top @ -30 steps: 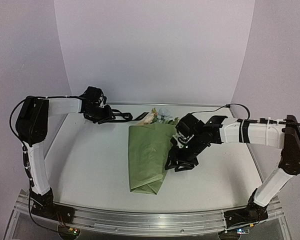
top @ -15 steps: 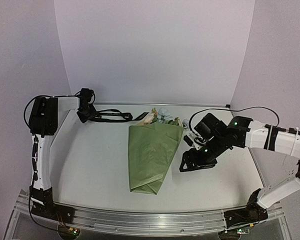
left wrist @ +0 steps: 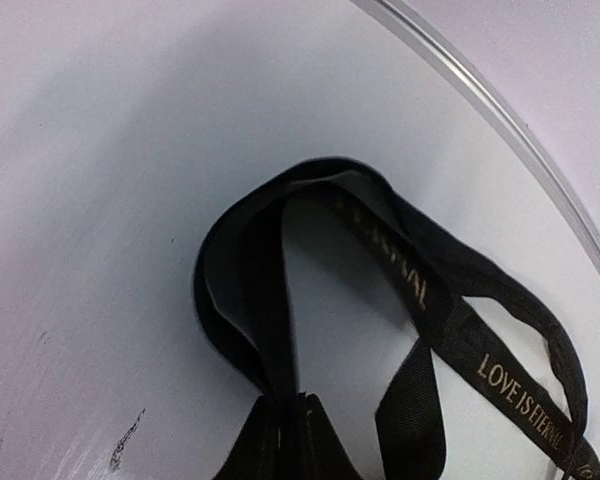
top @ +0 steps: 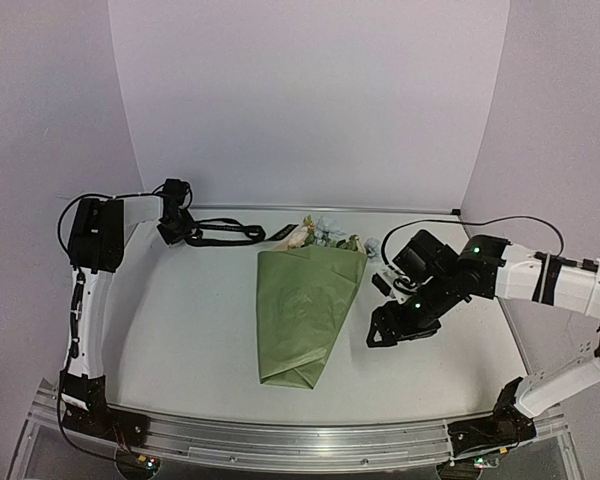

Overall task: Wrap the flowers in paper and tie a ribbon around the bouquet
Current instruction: Pick up the ribbon from the corner of the board, then pass from the left arm to the right

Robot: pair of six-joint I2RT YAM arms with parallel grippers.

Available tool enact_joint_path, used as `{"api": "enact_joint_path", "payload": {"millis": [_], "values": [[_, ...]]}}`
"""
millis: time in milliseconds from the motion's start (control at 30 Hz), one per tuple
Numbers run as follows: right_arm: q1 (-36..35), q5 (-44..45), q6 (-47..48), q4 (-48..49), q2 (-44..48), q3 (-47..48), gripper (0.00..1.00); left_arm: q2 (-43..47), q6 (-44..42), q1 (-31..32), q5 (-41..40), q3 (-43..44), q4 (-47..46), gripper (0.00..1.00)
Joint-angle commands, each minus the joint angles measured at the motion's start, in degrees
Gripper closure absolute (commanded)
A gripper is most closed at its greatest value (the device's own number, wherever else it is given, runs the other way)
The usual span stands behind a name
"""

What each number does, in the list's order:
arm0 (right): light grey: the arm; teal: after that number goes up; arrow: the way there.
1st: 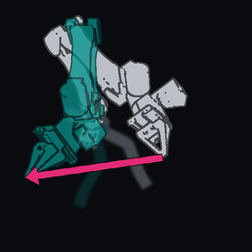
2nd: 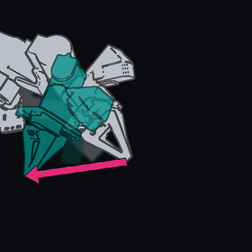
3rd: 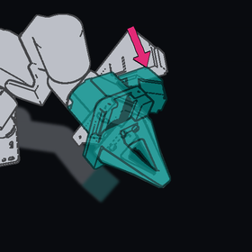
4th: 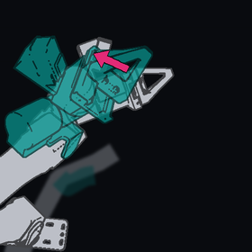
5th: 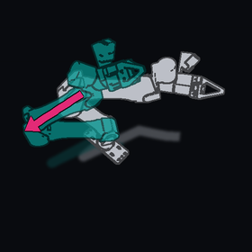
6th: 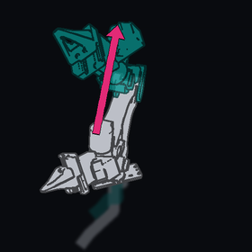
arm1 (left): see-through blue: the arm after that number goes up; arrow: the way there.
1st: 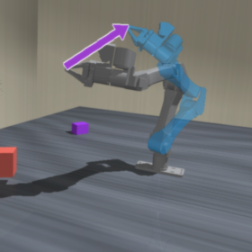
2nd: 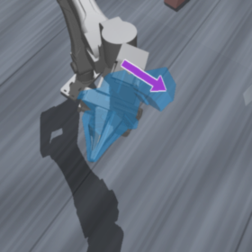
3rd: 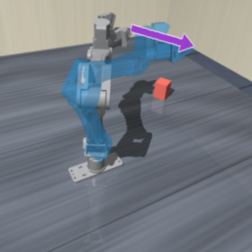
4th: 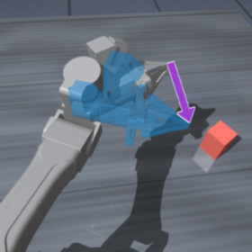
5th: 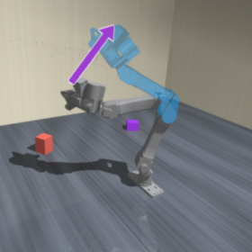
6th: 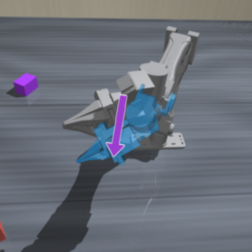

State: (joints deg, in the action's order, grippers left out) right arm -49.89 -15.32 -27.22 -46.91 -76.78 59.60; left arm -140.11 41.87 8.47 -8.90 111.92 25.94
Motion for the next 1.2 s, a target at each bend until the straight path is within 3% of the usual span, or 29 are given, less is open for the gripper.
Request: {"api": "enact_joint_path", "payload": {"millis": [0,233,433,633,900,1167], "values": [[0.0,2.7,1.0,-1.1,2.7,-0.7,0.30,2.6,-1.8,0.2,1.9,-0.1,-1.9,0.99],[0.1,5.2,2.4,-2.5,4.2,-0.4,0.30,22.3,-10.4,2.3,4.3,-9.4,-12.1,1.00],[0.1,7.1,3.2,-2.9,5.6,0.3,0.30,39.4,-18.8,9.2,7.6,-18.1,-19.4,1.00],[0.1,8.3,3.9,-3.0,7.2,1.5,0.30,49.8,-27.3,18.5,28.0,-25.1,-22.8,1.00],[0.1,12.8,4.6,-3.3,11.8,0.5,0.28,53.0,-26.4,30.5,49.5,-31.9,-21.9,1.00],[0.0,9.1,5.0,-1.5,13.5,-0.2,0.27,51.9,-16.5,33.6,56.0,-39.3,-33.2,0.98]]}}
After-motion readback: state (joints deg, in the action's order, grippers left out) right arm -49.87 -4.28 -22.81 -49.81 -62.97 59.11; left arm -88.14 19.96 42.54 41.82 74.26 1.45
